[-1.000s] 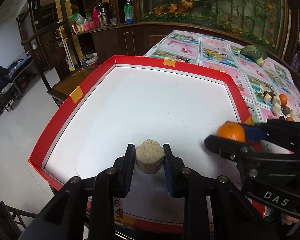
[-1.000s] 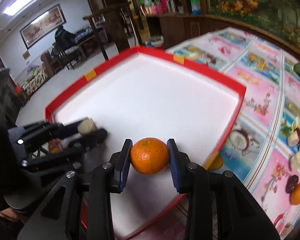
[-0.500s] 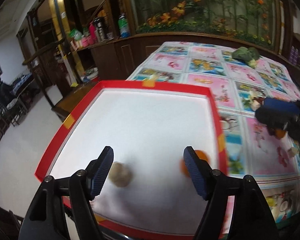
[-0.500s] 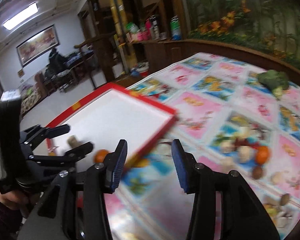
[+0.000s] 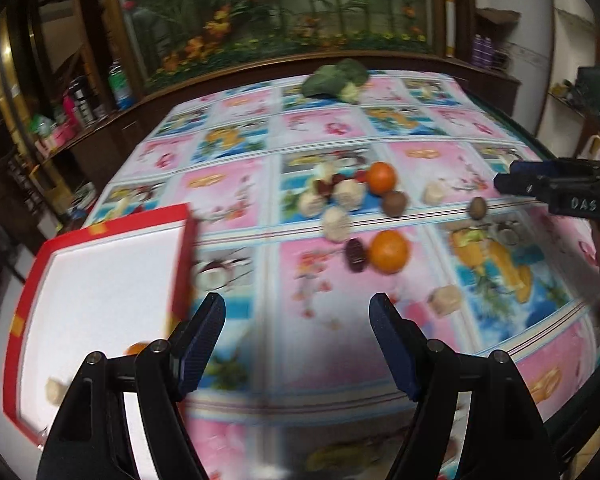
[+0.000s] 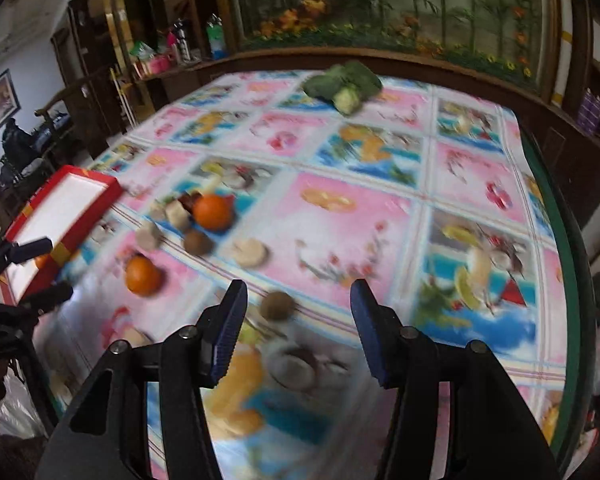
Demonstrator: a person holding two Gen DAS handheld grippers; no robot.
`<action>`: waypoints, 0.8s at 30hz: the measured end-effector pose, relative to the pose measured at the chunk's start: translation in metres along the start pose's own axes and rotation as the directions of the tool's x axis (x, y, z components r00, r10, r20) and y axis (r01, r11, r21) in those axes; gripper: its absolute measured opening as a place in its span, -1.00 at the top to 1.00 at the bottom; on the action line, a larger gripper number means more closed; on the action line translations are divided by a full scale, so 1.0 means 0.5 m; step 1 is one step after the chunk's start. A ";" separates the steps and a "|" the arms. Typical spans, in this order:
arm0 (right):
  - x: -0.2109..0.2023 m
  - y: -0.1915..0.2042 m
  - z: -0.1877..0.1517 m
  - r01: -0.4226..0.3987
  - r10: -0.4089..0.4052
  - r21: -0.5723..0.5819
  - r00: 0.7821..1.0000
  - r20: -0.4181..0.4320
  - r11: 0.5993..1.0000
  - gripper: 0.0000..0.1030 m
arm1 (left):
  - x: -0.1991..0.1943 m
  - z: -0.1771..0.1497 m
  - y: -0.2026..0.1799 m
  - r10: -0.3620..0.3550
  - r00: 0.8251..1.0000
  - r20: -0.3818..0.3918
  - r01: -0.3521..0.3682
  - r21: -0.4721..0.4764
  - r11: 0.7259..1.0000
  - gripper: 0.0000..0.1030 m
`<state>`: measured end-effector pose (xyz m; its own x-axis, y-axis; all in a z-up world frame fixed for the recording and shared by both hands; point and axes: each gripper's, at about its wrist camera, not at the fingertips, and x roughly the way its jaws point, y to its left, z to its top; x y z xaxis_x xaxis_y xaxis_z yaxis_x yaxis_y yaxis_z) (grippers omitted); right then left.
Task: Organize fruits
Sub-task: 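Grasp a brown kiwi with the right tool while the left tool grasps another beige cake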
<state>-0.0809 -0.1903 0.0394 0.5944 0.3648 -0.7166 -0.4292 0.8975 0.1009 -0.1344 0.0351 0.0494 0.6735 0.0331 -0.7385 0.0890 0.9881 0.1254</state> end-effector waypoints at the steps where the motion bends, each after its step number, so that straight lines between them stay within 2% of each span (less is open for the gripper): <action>1: 0.003 -0.005 -0.005 0.005 -0.005 0.001 1.000 -0.011 1.000 -0.07 | 0.006 0.007 -0.012 -0.014 1.000 0.000 0.014 0.011 1.000 -0.45; 5: 0.009 -0.007 -0.016 -0.015 0.015 -0.010 1.000 -0.026 1.000 -0.07 | 0.028 0.020 -0.047 -0.061 0.998 -0.003 0.061 0.043 0.997 -0.45; 11: 0.043 0.008 -0.016 -0.019 0.018 -0.021 0.999 -0.036 1.000 -0.02 | 0.056 0.025 -0.048 -0.090 0.996 -0.015 0.091 0.045 0.995 -0.45; 18: 0.077 0.027 -0.012 -0.013 0.012 -0.011 0.998 -0.054 1.000 0.37 | 0.073 0.026 -0.010 -0.092 0.995 -0.028 0.091 -0.031 0.995 -0.44; 21: 0.084 0.033 -0.016 0.009 -0.010 -0.023 0.998 -0.058 1.000 0.48 | 0.072 0.028 -0.018 -0.113 0.993 -0.026 0.113 -0.022 0.993 -0.41; 24: 0.083 0.031 -0.018 0.013 -0.013 -0.016 0.999 -0.051 1.000 0.51 | 0.081 0.034 -0.028 -0.100 0.995 -0.029 0.101 0.005 0.995 -0.39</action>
<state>-0.0691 -0.1635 0.0050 0.5645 0.3395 -0.7524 -0.4323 0.8981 0.0810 -0.0960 0.0201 0.0290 0.6393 -0.0619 -0.7665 0.1601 0.9856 0.0539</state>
